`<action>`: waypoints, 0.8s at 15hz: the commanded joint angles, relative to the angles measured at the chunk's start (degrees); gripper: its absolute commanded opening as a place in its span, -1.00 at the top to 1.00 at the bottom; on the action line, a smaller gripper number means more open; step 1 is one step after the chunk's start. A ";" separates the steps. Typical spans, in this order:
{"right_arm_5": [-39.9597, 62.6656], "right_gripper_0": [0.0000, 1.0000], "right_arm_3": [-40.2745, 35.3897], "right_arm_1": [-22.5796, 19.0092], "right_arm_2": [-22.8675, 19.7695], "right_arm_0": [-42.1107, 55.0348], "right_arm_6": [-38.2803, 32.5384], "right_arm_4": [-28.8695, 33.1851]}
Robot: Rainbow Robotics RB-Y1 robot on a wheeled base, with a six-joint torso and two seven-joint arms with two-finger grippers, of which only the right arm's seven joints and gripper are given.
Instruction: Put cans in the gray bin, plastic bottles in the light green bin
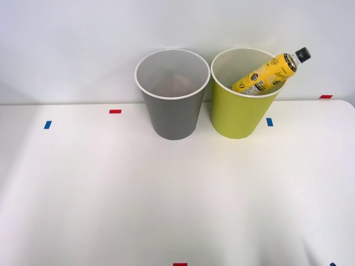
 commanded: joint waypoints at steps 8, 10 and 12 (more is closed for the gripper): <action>0.00 -1.00 0.00 0.00 0.00 0.00 0.00 0.00; 0.00 -1.00 0.00 0.00 0.00 0.00 0.00 0.00; 0.00 -1.00 0.00 0.00 0.00 0.00 0.00 0.00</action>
